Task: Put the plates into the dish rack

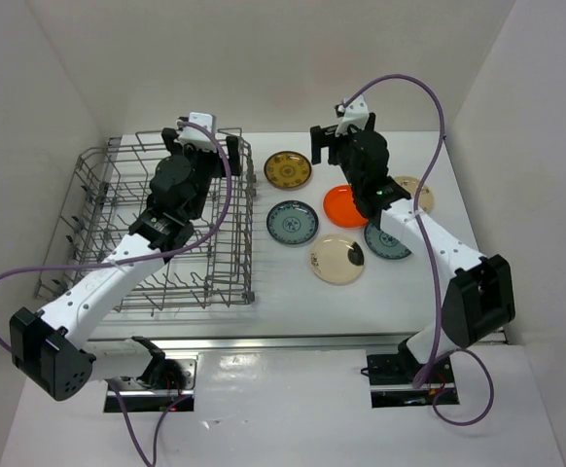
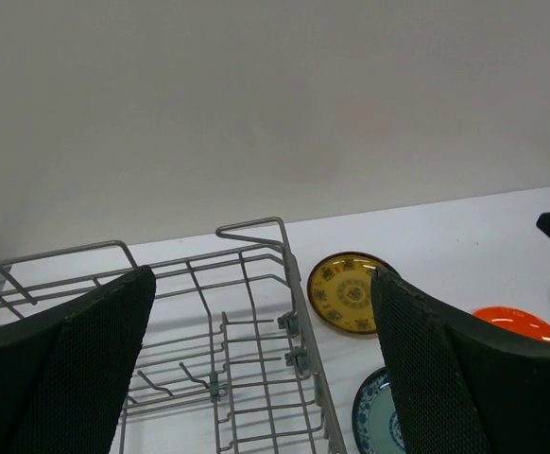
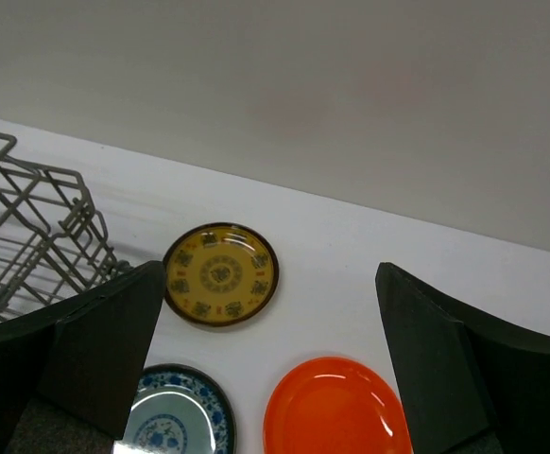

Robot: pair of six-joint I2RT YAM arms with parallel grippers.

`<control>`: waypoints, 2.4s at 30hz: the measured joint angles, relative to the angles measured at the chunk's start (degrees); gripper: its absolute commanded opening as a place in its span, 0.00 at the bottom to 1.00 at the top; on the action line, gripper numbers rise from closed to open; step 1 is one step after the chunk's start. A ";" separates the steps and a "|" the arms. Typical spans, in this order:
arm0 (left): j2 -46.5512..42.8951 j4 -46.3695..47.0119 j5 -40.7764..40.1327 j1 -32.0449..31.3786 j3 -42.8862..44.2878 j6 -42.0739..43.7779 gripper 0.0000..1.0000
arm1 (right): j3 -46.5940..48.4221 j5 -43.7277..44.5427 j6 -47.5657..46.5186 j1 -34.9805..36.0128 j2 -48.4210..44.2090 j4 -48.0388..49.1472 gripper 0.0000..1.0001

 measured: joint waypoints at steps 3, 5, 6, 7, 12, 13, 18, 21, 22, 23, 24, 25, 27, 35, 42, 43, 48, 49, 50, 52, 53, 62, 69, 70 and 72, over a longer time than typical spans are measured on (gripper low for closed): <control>0.02 0.44 -0.85 0.00 0.13 0.11 1.00 | 0.22 1.07 -0.31 0.00 2.25 -0.04 1.00; 0.02 -0.22 -1.84 0.00 0.31 0.11 1.00 | 1.25 1.70 -0.39 -0.33 4.42 -0.17 1.00; 0.13 -0.98 -2.67 0.00 0.70 0.07 1.00 | 2.21 1.79 -0.39 -0.50 5.79 -0.42 1.00; 0.59 -2.14 -4.00 0.00 1.81 0.02 1.00 | 3.39 1.55 -0.35 -0.81 7.28 -0.70 1.00; 5.03 -7.06 -9.14 0.00 10.69 0.11 1.00 | 7.98 -6.21 3.32 -6.16 13.79 -2.16 1.00; 5.70 -8.31 -9.09 0.04 12.33 0.15 1.00 | 8.79 -8.68 4.72 -7.98 14.99 -2.69 1.00; 4.17 -5.84 -6.43 0.04 9.31 2.47 1.00 | 14.62 -23.06 12.44 -17.42 22.36 -4.90 0.92; 1.81 -3.56 -4.81 0.07 3.74 5.53 1.00 | 18.82 -29.35 15.06 -20.57 26.99 -6.36 0.92; 1.51 -2.97 -4.42 0.04 2.62 6.25 1.00 | 19.67 -31.28 15.82 -20.87 28.44 -6.69 0.94; 1.49 -2.84 -4.09 0.07 2.27 7.08 1.00 | 20.57 -32.98 16.61 -20.92 29.79 -6.97 0.94; 1.60 -3.32 -3.76 0.04 2.45 7.54 1.00 | 21.35 -34.49 17.14 -20.83 31.15 -7.13 0.96; 1.88 -4.85 -3.50 0.07 3.39 7.69 1.00 | 22.43 -36.30 17.94 -20.61 33.07 -7.45 0.96; 2.80 -6.56 -3.41 0.04 5.90 7.78 1.00 | 25.14 -38.99 19.17 -20.24 36.74 -8.35 1.00; 4.68 -8.85 -3.15 0.04 9.66 7.26 1.00 | 32.00 -44.85 22.40 -19.89 49.00 -14.14 0.96; 5.55 -14.03 -1.14 1.25 12.15 3.67 1.00 | 33.55 -46.31 24.63 -19.58 51.47 -14.60 0.83; 5.73 -14.73 -0.79 1.40 12.85 2.56 1.00 | 34.01 -46.42 25.16 -19.56 52.04 -14.60 0.83; 7.41 -16.50 0.20 2.03 15.87 -0.68 1.00 | 36.02 -47.04 27.26 -18.84 55.34 -13.68 0.83; 8.07 -16.44 0.17 2.05 16.35 -1.03 1.00 | 36.17 -46.93 27.43 -18.60 55.36 -13.70 0.83; 8.90 -16.46 0.13 2.27 16.81 -1.66 1.00 | 36.35 -46.77 27.71 -18.29 55.54 -13.70 0.83; 10.88 -16.68 -0.02 2.69 17.64 -2.08 1.00 | 36.70 -46.77 28.57 -17.75 55.84 -13.31 0.83; 11.93 -16.83 -0.07 3.08 18.03 -2.12 1.00 | 36.89 -46.73 28.87 -17.55 56.00 -13.27 0.83; 16.04 -19.63 -0.31 6.69 18.62 -3.50 1.00 | 41.05 -42.03 31.10 -15.26 58.49 -13.70 0.72; 16.46 -19.76 -0.28 7.37 19.82 -3.52 1.00 | 41.33 -38.75 32.81 -13.86 59.34 -14.16 0.32; 16.46 -19.80 -0.26 7.43 19.82 -3.52 1.00 | 41.40 -38.36 32.96 -13.86 59.54 -14.27 0.23; 16.50 -19.78 -0.24 7.52 19.82 -3.50 1.00 | 41.77 -38.07 33.70 -13.86 60.15 -14.91 0.00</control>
